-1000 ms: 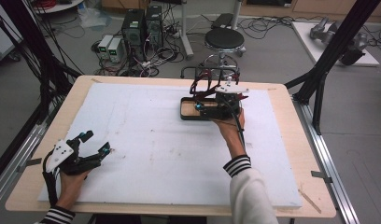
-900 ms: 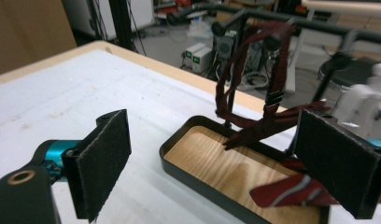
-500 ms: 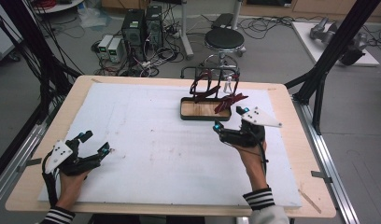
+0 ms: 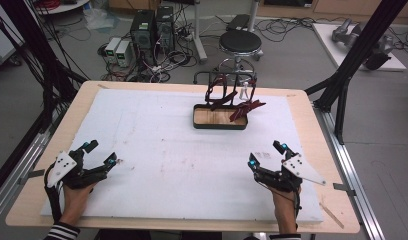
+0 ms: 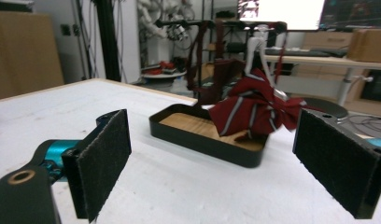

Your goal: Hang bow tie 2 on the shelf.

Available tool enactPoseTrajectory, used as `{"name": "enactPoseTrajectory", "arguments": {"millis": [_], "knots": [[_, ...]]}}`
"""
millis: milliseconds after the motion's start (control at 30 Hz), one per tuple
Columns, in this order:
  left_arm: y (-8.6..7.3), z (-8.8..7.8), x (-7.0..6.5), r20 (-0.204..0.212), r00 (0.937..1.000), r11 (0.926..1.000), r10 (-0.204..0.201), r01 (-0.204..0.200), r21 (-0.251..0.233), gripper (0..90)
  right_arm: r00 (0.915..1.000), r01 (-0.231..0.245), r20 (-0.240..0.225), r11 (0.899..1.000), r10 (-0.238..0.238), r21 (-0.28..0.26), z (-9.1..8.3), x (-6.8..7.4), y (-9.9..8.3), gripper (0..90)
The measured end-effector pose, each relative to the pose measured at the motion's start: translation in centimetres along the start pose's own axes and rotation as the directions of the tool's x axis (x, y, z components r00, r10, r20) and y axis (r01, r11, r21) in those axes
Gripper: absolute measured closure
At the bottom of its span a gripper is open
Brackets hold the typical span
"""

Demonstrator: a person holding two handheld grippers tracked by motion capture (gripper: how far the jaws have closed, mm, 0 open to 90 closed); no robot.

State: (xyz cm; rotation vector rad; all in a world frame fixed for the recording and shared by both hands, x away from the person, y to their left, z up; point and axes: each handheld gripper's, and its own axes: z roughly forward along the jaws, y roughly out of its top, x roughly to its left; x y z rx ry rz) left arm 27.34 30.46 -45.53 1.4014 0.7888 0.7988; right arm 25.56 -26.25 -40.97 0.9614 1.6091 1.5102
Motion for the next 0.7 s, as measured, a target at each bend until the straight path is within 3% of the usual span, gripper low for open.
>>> {"name": "enactPoseTrajectory", "arguments": {"millis": [33,100,333,467,700], "knots": [[0.0,0.0,0.0,0.0,1.0,1.0,0.001,-0.001,0.0,17.9,1.0,0.0,0.0,1.0,0.0,0.0,0.0,0.0,0.0,10.5],[0.0,0.0,0.0,-0.003,1.0,1.0,0.003,-0.003,-0.002,17.7,0.9989,0.02,0.043,1.0,-0.02,-0.003,-0.5,0.1,-1.4,10.5],[0.0,0.0,-0.1,-0.004,1.0,1.0,0.004,-0.004,-0.003,17.6,0.9975,0.022,0.067,1.0,-0.022,0.008,0.0,0.4,-3.7,10.5],[0.0,0.0,-0.1,-0.004,1.0,1.0,0.003,-0.003,-0.003,17.6,0.9971,0.01,0.075,0.999,-0.013,0.038,0.5,0.3,-4.2,10.5],[0.0,0.0,-0.1,-0.004,1.0,1.0,0.009,-0.009,0.002,17.6,0.997,-0.018,0.075,1.0,0.018,0.0,0.2,0.0,-4.4,10.5]]}}
